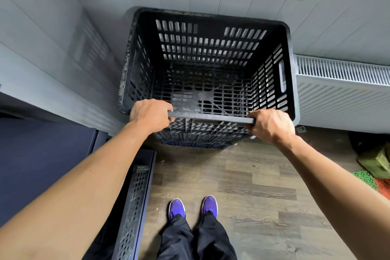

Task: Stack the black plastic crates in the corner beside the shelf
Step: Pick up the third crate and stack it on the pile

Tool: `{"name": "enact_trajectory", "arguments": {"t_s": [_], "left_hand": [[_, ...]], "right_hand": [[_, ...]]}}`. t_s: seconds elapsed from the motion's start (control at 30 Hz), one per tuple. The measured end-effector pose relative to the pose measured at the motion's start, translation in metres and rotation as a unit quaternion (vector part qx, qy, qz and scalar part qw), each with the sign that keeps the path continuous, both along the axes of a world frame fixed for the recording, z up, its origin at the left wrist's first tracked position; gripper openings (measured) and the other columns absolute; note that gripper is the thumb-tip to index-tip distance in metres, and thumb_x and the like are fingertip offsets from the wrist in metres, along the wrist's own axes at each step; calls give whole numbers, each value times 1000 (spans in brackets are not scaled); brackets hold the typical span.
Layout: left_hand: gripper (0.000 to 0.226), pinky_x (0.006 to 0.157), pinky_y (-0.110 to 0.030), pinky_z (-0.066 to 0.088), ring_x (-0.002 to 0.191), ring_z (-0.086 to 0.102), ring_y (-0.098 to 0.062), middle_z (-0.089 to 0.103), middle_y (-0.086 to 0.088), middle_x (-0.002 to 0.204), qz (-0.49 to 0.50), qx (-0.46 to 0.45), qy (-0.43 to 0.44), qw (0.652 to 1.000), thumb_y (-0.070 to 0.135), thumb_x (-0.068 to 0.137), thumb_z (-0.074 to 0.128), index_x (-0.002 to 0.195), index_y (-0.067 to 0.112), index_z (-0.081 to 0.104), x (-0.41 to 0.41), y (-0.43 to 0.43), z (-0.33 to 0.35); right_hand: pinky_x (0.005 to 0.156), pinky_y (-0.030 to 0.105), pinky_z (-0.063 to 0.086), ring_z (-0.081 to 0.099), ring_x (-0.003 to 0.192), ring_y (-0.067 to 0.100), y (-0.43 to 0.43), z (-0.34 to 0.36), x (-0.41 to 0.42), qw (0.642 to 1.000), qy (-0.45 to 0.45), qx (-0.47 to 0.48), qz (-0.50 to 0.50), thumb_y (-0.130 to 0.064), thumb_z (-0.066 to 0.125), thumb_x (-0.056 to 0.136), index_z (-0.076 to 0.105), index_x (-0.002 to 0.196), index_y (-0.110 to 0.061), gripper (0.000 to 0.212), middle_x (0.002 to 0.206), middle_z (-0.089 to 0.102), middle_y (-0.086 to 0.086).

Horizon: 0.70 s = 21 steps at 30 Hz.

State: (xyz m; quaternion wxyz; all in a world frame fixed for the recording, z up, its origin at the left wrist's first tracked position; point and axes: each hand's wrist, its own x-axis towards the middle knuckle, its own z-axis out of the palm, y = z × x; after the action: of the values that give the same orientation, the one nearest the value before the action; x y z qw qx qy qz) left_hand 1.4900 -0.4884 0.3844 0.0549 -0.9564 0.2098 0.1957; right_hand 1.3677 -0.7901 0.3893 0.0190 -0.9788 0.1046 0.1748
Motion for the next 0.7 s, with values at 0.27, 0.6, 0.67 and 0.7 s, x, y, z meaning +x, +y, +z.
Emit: {"name": "enact_trajectory", "arguments": {"t_s": [0.27,0.6,0.67,0.7], "left_hand": [[29,72,-33,52,83,61,-24,70,3,93,-2,-3,-2,1000,53,93,53,118,41,62,-4,0,3],[41,88,-35,42,99,63,-20,71,9,97,-30,-87,-32,995,56,87,59,125,42,56,-10,11,-5],[52,104,-41,32,111,58,-19,69,9,110,-57,-123,-39,990,55,83,63,132,41,50,-11,16,-10],[57,110,-45,25,119,53,-19,66,8,118,-63,-138,-37,988,54,82,64,135,40,47,-13,18,-11]], "right_hand": [[65,31,45,56,54,14,10,-10,-3,998,-26,-29,-54,-45,48,96,54,69,-27,33,58,56,-6],[93,46,40,57,106,27,14,-14,-14,998,-43,-6,-48,-48,58,89,50,133,-32,48,111,65,5],[101,51,36,48,118,30,16,-11,-19,999,-42,13,-25,-49,62,85,35,145,-30,68,129,54,10],[104,52,33,45,121,31,19,-10,-22,999,-42,14,-11,-48,63,83,28,148,-28,76,134,49,11]]}}
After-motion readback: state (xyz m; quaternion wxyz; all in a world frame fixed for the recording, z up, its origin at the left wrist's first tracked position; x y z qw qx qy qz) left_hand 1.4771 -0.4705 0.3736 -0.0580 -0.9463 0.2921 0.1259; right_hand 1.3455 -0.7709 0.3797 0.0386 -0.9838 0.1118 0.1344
